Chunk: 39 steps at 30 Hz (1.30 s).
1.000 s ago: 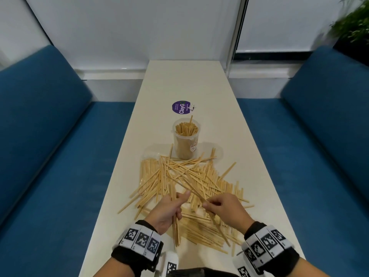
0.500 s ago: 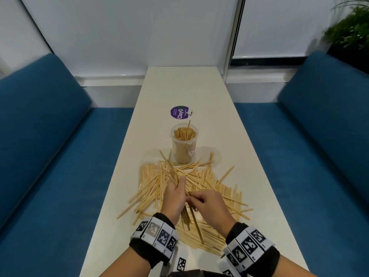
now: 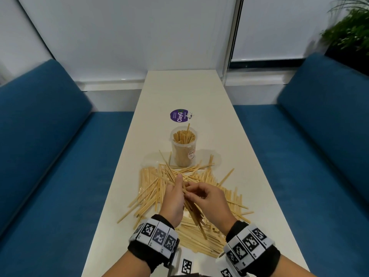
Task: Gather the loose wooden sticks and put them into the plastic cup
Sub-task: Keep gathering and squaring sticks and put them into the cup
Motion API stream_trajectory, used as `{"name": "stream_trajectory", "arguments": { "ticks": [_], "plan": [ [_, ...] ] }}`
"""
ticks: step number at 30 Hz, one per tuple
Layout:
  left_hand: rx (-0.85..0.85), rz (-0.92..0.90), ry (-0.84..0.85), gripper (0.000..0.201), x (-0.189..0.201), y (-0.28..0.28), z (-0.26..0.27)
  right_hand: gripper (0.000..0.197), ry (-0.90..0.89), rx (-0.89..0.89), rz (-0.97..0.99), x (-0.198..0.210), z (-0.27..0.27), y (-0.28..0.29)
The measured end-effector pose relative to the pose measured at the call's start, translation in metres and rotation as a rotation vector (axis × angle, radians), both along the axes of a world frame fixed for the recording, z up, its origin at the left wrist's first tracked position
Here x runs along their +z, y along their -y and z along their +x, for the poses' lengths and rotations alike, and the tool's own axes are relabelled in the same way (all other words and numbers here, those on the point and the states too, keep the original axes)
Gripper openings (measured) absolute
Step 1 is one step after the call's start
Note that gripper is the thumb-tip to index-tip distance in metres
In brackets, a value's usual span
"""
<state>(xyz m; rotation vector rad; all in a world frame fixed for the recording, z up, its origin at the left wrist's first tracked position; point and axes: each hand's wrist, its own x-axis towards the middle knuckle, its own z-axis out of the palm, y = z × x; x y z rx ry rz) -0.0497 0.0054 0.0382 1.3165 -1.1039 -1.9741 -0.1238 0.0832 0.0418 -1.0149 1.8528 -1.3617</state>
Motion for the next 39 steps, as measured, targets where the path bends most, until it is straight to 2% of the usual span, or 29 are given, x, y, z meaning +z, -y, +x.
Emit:
{"name": "stream_trajectory", "arguments": {
  "ticks": [5,8,9,12,15,18,20,23,26,32,35,39],
  "plan": [
    [-0.040,-0.021,-0.048,0.060,0.003,-0.001,0.001,0.021,-0.266,0.058,0.031,0.002,0.000,0.002],
    [0.013,-0.037,-0.037,0.056,0.001,0.001,0.003,0.028,-0.387,0.175,0.137,-0.004,-0.004,0.001],
    [0.048,-0.042,-0.028,0.055,0.000,0.002,0.004,0.029,-0.379,0.191,0.175,-0.005,-0.006,0.000],
    [0.142,-0.121,-0.035,0.050,0.003,0.004,0.002,0.023,-0.226,0.150,0.220,-0.011,-0.012,-0.004],
    [0.209,-0.209,-0.055,0.040,0.011,0.002,0.000,0.025,-0.168,0.120,0.241,-0.012,-0.007,-0.007],
    [0.277,-0.260,-0.094,0.032,0.017,0.007,0.001,0.032,0.164,-0.146,0.188,-0.006,-0.018,-0.009],
    [0.326,-0.284,-0.146,0.027,0.022,0.012,0.002,0.040,0.333,-0.249,0.276,-0.009,-0.032,-0.010],
    [0.328,-0.339,-0.220,0.019,0.032,0.014,-0.001,0.058,0.608,-0.235,0.394,-0.021,-0.043,-0.008],
    [0.323,-0.388,-0.227,0.019,0.035,0.009,-0.006,0.044,0.868,-0.177,0.357,-0.019,-0.037,0.000],
    [0.354,-0.451,-0.242,0.017,0.036,0.000,-0.008,0.038,1.016,-0.161,0.266,0.000,-0.025,0.012],
    [0.426,-0.434,-0.249,0.020,0.041,0.003,-0.008,0.034,1.058,-0.146,0.273,0.001,-0.022,0.012],
    [0.464,-0.428,-0.263,0.015,0.044,0.004,-0.010,0.030,1.148,-0.092,0.283,0.007,-0.013,0.012]
  ]
}}
